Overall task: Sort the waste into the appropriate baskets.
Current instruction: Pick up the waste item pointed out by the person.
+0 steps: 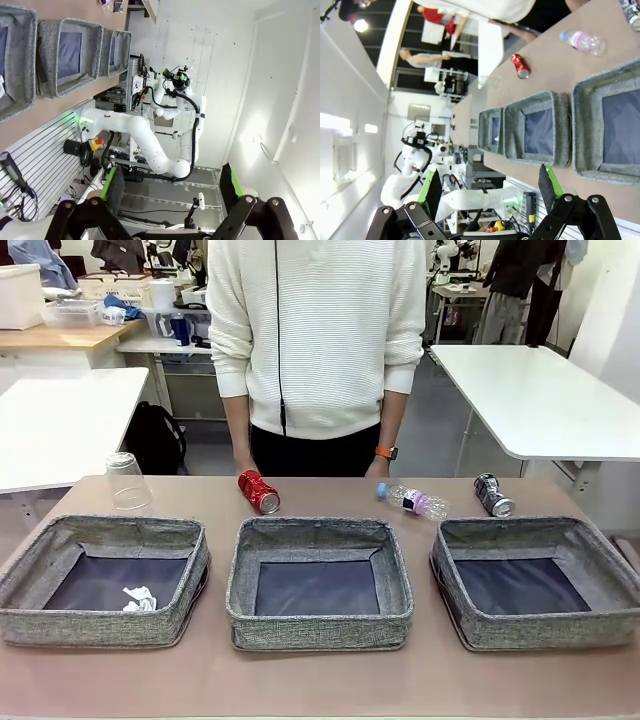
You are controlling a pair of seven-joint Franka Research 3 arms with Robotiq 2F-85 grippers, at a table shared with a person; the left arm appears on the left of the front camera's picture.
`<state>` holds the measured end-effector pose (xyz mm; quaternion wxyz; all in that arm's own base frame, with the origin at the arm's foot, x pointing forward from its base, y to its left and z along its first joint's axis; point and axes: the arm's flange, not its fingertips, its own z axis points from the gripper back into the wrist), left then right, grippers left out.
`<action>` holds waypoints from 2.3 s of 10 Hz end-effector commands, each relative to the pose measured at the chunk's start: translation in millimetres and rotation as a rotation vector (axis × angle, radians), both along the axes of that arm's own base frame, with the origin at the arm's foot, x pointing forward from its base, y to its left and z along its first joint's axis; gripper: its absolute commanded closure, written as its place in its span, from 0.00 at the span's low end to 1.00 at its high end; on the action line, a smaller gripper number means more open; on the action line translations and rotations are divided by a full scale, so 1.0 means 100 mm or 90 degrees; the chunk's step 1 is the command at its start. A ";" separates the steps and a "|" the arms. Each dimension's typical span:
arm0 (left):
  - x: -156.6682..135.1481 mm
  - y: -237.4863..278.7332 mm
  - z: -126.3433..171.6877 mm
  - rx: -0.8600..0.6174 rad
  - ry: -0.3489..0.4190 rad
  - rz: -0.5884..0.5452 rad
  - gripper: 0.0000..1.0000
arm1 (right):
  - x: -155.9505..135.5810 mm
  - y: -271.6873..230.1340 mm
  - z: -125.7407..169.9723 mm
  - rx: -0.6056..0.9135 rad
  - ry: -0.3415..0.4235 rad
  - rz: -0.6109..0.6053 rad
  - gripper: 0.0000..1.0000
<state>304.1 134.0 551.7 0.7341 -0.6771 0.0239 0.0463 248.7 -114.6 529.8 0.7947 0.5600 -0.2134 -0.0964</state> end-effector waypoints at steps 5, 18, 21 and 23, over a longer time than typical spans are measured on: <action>0.00 0.01 0.02 -0.010 -0.005 -0.004 0.00 | 0.02 0.00 0.02 0.007 -0.022 0.004 0.00; 0.00 0.01 0.02 -0.010 -0.005 -0.004 0.00 | 1.38 1.03 0.30 -0.586 0.050 -0.001 0.00; 0.00 0.01 0.02 -0.010 -0.005 -0.004 0.00 | 1.58 1.17 0.31 -0.691 0.105 0.003 0.00; 0.00 0.01 0.02 -0.010 -0.005 -0.004 0.00 | 1.65 1.22 0.20 -0.695 0.055 -0.008 0.00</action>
